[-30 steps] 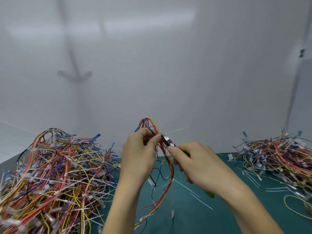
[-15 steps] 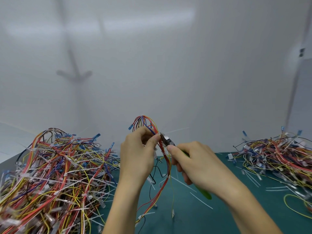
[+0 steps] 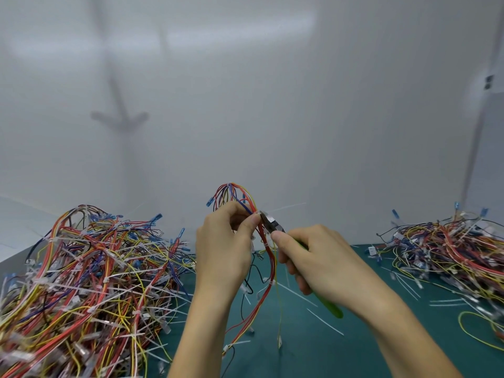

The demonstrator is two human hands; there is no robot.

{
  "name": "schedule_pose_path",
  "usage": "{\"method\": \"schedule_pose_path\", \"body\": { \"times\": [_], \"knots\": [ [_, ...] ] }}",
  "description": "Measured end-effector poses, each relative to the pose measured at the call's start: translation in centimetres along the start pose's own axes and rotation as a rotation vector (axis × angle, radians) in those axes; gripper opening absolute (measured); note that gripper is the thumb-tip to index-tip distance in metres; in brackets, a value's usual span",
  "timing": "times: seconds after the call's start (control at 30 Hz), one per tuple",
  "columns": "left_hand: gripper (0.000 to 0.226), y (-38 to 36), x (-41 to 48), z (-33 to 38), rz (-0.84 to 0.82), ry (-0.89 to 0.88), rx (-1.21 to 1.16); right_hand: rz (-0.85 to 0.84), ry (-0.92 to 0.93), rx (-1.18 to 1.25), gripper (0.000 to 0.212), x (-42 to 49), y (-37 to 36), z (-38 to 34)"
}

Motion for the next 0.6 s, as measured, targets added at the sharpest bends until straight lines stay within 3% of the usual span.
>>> {"method": "schedule_pose_path", "body": {
  "times": [0.6],
  "knots": [
    [0.011, 0.28, 0.02, 0.38, 0.019, -0.026, -0.001, 0.014, 0.035, 0.026, 0.054, 0.29, -0.14, -0.05]
  ]
}}
Point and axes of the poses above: each hand's wrist, its own x-axis towards the middle knuckle, its own y-axis out of the back of the hand, z = x × y, the point moved 9 cm from there along x, towards the middle knuckle, and after that the axes turned 8 degrees about -y, right-handed, at the moved point
